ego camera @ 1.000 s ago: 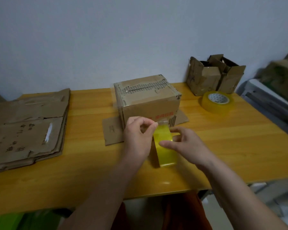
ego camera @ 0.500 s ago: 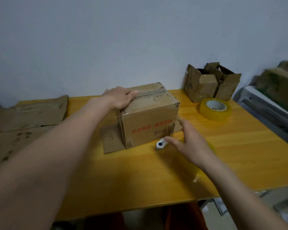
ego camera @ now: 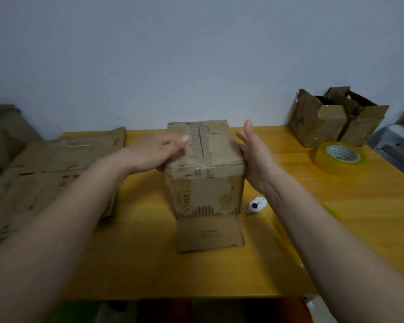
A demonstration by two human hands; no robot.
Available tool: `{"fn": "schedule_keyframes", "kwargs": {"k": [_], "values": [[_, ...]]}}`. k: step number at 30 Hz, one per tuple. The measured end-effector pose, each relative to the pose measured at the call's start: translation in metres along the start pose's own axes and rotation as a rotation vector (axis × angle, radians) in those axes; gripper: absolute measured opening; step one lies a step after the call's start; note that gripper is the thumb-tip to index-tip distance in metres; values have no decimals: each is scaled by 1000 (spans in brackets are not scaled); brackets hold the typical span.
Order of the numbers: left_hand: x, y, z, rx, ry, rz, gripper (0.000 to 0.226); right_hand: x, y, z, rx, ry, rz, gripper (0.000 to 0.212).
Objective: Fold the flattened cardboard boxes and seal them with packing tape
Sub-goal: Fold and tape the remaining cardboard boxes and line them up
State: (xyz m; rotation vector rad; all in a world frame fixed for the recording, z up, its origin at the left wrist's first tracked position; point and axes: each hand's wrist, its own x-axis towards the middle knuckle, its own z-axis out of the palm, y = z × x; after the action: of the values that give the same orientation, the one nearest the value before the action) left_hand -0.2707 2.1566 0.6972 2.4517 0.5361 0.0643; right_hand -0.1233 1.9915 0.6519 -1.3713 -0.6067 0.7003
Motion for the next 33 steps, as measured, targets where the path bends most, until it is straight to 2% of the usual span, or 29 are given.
{"fn": "schedule_keyframes", "kwargs": {"k": [2, 4, 6, 10, 14, 17, 20, 23, 28, 30, 33], "values": [[-6, -12, 11, -97, 93, 15, 61, 2, 1, 0, 31, -25, 13, 57], [-8, -25, 30, -210, 201, -2, 67, 0, 11, 6, -35, -43, 0, 66], [-10, -34, 49, -312, 306, 26, 74, -2, 27, 12, -105, -5, -68, 63], [-9, -43, 69, -341, 491, 118, 82, -7, 39, 12, -198, 11, -191, 55], [-8, -51, 72, -387, 439, 207, 80, -5, 45, -2, -432, -106, -241, 60], [-8, -56, 71, -370, 397, 211, 50, 0, 45, -17, -490, -183, -240, 63], [-6, -62, 72, -376, 386, 238, 42, 1, 42, -26, -503, -254, -247, 72], [-5, -65, 73, -371, 370, 252, 51, -1, 37, -25, -587, -226, -268, 76], [-9, -62, 75, -302, 402, 242, 73, -3, 5, 14, -1102, -38, -383, 82], [-12, -63, 76, -288, 405, 232, 82, 1, 2, 27, -1337, -50, -446, 85], [-18, -69, 73, -258, 390, 261, 87, 6, 1, 23, -1413, -125, -397, 82]]}}
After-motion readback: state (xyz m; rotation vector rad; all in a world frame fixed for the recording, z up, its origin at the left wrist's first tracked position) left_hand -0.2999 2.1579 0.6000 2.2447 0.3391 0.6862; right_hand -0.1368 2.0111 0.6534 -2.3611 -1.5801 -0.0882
